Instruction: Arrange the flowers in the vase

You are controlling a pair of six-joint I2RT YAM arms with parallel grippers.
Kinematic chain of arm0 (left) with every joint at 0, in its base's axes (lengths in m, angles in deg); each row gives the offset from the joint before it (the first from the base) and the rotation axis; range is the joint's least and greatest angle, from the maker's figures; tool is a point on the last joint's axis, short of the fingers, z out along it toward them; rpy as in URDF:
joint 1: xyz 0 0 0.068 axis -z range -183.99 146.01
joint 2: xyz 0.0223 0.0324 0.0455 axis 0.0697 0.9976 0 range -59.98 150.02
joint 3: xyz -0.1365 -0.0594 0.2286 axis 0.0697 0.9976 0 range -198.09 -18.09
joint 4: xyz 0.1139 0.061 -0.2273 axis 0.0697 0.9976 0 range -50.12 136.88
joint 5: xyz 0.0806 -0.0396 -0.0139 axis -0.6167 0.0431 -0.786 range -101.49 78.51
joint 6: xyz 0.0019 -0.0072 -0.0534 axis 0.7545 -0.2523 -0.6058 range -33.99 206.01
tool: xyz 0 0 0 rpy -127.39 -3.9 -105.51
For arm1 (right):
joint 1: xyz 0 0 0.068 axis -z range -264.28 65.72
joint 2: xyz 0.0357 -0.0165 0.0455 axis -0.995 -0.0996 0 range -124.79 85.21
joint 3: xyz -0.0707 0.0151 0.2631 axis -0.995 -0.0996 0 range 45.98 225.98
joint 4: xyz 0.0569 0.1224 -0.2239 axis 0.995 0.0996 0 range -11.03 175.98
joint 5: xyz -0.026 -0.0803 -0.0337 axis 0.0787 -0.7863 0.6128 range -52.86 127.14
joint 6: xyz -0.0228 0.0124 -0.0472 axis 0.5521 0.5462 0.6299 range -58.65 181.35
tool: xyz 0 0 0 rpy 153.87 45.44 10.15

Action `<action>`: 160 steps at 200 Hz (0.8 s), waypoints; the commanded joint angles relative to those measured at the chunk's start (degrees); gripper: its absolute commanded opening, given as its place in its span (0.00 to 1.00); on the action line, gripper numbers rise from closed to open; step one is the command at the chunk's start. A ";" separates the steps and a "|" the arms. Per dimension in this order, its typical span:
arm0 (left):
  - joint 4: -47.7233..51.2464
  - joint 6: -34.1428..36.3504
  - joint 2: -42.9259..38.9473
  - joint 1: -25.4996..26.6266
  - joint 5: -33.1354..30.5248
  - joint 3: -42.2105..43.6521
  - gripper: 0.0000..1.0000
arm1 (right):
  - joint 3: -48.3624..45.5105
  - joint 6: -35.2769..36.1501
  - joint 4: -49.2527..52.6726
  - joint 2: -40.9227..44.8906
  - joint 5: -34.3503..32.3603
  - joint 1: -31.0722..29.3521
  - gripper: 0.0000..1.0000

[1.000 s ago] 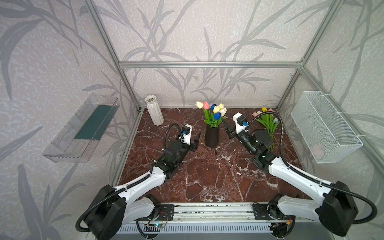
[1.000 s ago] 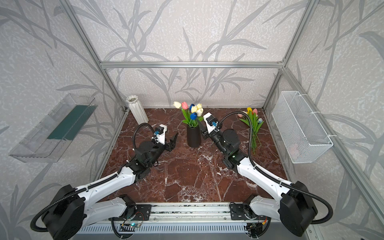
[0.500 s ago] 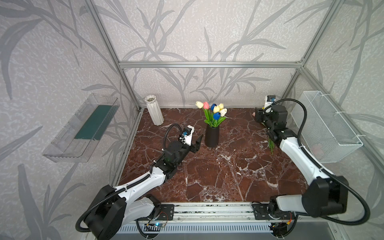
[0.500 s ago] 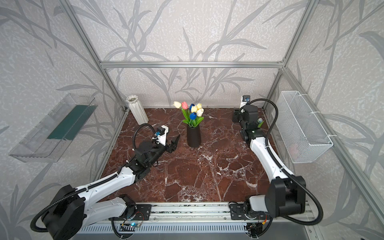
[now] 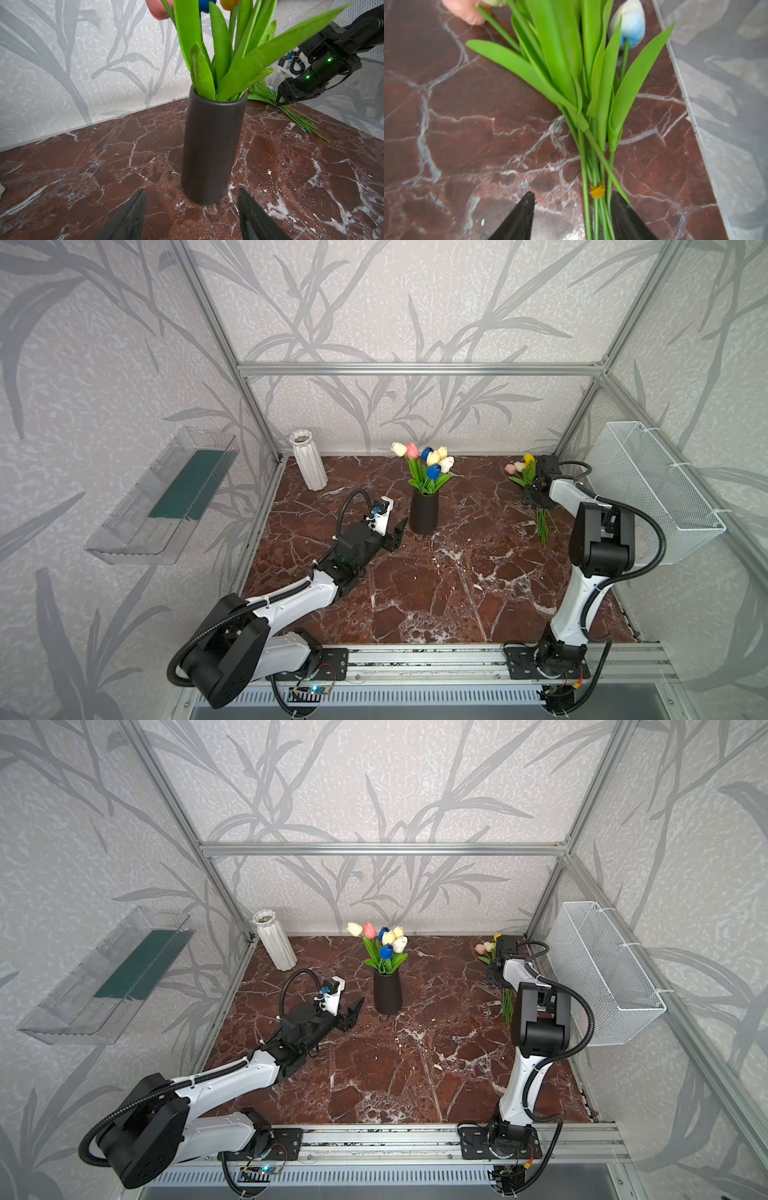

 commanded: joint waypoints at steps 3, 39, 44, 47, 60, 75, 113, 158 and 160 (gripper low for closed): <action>-1.84 0.15 0.62 -0.20 -0.80 0.87 0.70 | 3.33 1.09 3.40 -1.96 -1.41 1.82 0.62; -1.52 0.33 1.01 -0.21 -1.13 0.59 0.70 | 7.55 1.96 6.09 -6.60 5.52 4.35 0.67; -1.17 0.40 1.00 -0.20 -1.22 0.44 0.70 | 8.50 1.79 6.96 -7.25 6.21 4.53 0.68; -0.95 0.41 0.91 -0.20 -1.25 0.32 0.70 | 8.93 1.63 7.52 -7.63 6.66 4.67 0.68; -0.61 0.50 0.72 -0.20 -1.48 0.18 0.70 | 11.21 1.79 9.65 -9.32 9.15 4.98 0.69; -0.52 0.59 0.32 -0.20 -1.69 0.34 0.70 | 13.11 1.99 11.45 -10.70 10.74 5.06 0.70; 0.18 0.59 -0.78 -0.20 -2.11 0.47 0.70 | 15.99 2.17 14.95 -13.03 16.54 5.08 0.66; 2.73 1.38 -2.97 -0.20 -2.71 0.37 0.71 | 12.16 3.18 13.31 -9.97 18.81 1.55 0.45; 2.77 1.38 -3.06 -0.24 -2.73 0.42 0.71 | 11.99 3.26 13.32 -9.79 18.82 1.21 0.44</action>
